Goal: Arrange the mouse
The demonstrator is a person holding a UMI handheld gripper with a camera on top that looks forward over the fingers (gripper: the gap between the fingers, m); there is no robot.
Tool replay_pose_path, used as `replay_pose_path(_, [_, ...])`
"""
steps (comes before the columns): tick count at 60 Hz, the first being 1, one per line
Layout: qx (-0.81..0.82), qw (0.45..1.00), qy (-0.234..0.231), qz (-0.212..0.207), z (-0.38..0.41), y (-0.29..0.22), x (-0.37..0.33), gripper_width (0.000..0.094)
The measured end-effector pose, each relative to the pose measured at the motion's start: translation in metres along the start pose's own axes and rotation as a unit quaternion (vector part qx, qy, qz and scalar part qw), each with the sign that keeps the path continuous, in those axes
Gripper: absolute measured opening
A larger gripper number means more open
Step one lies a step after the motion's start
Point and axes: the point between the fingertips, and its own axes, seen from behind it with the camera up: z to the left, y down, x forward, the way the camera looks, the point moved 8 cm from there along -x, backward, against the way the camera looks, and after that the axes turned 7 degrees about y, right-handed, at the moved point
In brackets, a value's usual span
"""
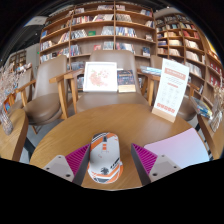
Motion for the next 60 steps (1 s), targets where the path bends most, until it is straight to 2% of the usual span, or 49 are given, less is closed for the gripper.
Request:
replay_pose_path(3, [0.004,1.0,-0.01,0.001,0.004,0.0,0.001,0.068])
replay_pose_path(6, [0.0,1.0,-0.007,0.001,0.004,0.0,0.001,0.049])
replay_pose_path(14, [-0.001,1.0,-0.004,0.008,0.003,-0.002,0.001,0.0432])
replay_pose_path(19, [0.007,1.0,-0.006,0.009,-0.003,-0.005,-0.009,0.0411])
replay_pose_path(31, [0.03,0.999,-0.034,-0.022,-0.049,-0.035,-0.068,0.0406])
replay_pose_path(40, [0.023,0.999,-0.005,-0.042,-0.129,-0.041,-0.088,0.0406])
replay_pose_path(51, [0.008,0.998,0.055,-0.011,-0.21,-0.009,-0.062,0.0406])
replay_pose_path(60, [0.017,0.999,0.047,0.017,-0.234,0.021,-0.035,0.0405])
